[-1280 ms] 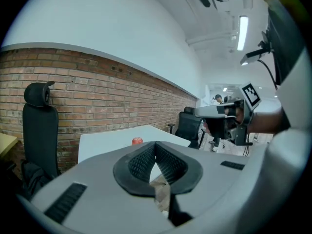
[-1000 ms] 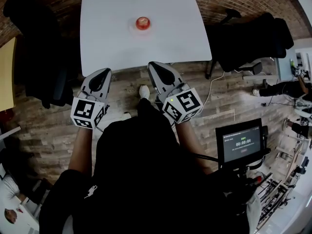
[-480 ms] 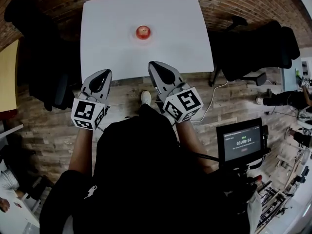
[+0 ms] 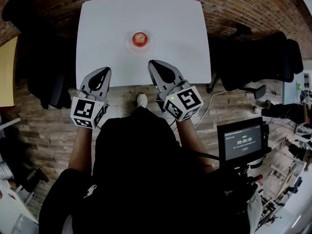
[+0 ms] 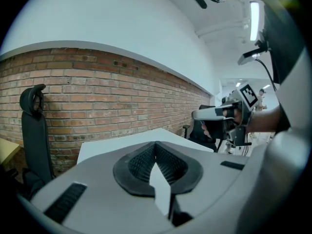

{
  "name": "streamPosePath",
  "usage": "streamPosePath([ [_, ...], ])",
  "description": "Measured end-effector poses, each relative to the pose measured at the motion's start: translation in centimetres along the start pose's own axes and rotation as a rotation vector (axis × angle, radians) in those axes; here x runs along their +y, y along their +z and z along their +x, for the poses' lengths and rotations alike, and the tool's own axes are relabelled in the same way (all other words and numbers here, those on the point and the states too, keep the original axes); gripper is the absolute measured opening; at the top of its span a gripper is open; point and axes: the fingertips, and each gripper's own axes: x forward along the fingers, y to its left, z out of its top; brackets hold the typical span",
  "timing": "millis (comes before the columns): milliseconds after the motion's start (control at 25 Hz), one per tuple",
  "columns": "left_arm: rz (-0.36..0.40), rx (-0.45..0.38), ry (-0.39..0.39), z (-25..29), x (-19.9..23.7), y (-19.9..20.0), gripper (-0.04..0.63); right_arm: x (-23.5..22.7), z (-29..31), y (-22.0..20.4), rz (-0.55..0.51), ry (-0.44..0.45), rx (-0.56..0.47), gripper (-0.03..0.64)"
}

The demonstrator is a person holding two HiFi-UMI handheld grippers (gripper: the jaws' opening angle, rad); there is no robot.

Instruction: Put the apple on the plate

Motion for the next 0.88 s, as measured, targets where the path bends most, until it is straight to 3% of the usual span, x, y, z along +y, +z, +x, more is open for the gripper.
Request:
streamPosePath([
  [160, -0.007, 0.018, 0.023, 4.9, -0.2, 0.9, 0.006, -5.3, 1.2, 0.6, 0.013, 0.029, 0.014, 0.000],
  [440, -0.007, 0.042, 0.054, 3.5, -0.2, 0.3, 0.006, -3.8, 1.5, 0.2, 0.011, 0.065, 0.033, 0.000],
  [680, -0.020, 0.056, 0.081, 6.6, -0.3, 0.3, 0.006, -7.3, 2.4, 0.0, 0.023, 0.090, 0.045, 0.000],
  [880, -0.021, 0.067, 0.085, 6.1, -0.8, 0.1, 0.006, -6.9, 2.3, -0.2, 0.019, 0.103, 0.052, 0.000],
])
